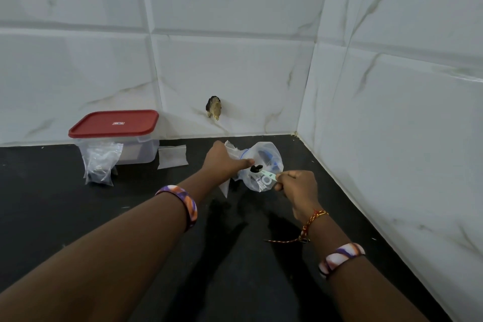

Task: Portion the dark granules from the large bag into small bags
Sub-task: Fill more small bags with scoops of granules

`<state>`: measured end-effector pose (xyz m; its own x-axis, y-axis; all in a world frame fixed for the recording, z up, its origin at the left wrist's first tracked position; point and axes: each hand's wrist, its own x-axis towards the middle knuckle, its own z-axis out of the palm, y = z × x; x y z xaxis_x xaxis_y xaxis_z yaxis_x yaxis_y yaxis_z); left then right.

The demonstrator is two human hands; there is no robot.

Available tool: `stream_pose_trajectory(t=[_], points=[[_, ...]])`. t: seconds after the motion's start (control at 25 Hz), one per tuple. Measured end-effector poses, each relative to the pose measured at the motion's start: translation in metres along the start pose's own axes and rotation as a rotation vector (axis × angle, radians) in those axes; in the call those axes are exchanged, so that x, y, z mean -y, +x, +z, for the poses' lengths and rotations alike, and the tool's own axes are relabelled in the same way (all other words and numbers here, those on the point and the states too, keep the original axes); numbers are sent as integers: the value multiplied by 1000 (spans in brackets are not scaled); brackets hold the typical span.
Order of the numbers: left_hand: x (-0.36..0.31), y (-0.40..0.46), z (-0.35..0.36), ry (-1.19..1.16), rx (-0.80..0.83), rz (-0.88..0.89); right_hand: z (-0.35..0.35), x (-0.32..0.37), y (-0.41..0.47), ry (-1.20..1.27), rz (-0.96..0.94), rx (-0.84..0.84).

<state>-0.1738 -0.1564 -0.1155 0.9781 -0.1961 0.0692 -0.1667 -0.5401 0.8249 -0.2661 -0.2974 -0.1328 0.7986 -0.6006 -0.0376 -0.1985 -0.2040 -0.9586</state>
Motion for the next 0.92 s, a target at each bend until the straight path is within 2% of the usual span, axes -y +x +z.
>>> stream_pose_trajectory(t=[0.2,0.52,0.76,0.84,0.92], points=[[3,-13,-11,78,116,104,-10,5,-8,24,11,17],[1,-30,-17,189,82,167,-23,23,-27,47,-31,56],[-11,-35,-17,212,58,210,-27,52,-40,142,-131,136],[-15,-34,-17,203,50,227,-24,59,-41,-63,-295,103],[-19,-31,-15,185,45,234,-21,60,-41,-439,-597,1]])
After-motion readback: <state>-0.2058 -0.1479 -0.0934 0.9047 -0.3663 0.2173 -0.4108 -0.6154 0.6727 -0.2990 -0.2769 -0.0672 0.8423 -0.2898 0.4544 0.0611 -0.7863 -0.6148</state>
